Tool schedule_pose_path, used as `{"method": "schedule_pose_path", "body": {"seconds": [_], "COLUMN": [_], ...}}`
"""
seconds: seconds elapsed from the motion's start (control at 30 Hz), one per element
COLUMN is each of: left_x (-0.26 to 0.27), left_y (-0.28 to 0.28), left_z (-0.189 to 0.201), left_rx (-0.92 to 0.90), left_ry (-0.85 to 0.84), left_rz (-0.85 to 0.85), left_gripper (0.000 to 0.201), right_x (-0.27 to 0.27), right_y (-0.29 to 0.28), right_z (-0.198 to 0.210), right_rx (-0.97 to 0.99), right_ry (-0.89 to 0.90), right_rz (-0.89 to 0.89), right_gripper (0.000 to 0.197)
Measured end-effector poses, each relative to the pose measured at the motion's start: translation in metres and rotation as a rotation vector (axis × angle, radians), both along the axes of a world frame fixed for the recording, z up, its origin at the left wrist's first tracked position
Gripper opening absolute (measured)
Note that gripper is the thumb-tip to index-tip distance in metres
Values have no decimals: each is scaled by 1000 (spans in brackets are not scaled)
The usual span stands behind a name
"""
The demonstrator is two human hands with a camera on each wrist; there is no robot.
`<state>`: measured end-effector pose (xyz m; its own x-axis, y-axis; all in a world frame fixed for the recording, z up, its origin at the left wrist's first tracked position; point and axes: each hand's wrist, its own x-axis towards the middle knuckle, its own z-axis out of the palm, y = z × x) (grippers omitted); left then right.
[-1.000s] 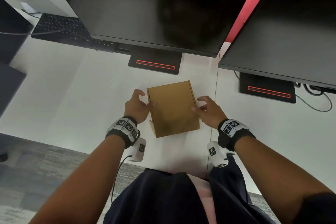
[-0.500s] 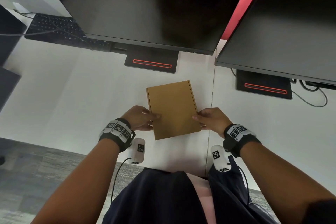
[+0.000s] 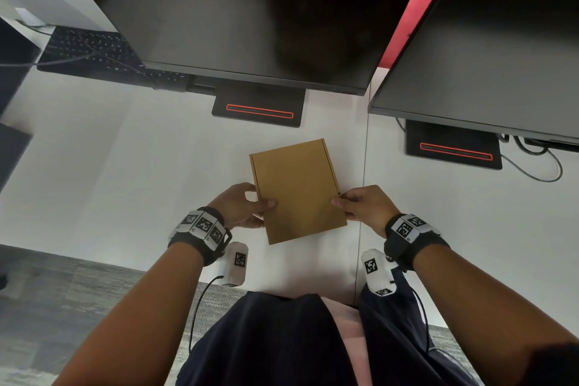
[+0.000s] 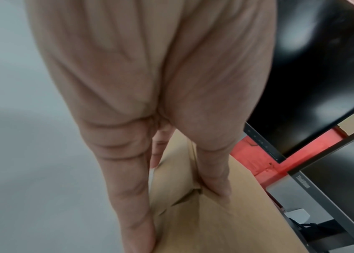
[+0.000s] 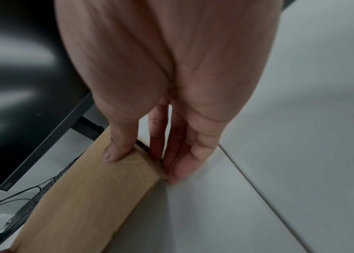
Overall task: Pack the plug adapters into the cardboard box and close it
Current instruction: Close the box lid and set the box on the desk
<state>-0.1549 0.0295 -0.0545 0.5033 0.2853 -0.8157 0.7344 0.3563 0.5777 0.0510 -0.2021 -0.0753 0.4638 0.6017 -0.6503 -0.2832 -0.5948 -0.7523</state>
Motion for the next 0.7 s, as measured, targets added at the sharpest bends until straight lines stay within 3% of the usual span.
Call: {"method": "schedule_pose_path", "body": {"seconds": [0.2,0.4,0.63,0.7], "left_x": [1,0,9,11], "left_y": [0,2,6,7], "left_z": [-3,0,1,0], "left_rx": [-10,48,310,339], "left_ry": [-13,-49,43,54], "left_rz": [17,-56,-219,-223], "left_gripper": [49,80,73,80], "right_x": [-1,-3,-3,-4], "right_y": [2,3,4,5], "right_z": [2,6,4,3], "right_rx": [0,-6,-14,-12], "right_ry": [-68,-84,-129,-143], "right_rz": [15,16,43,61], "right_gripper": [21,24,16,15]}}
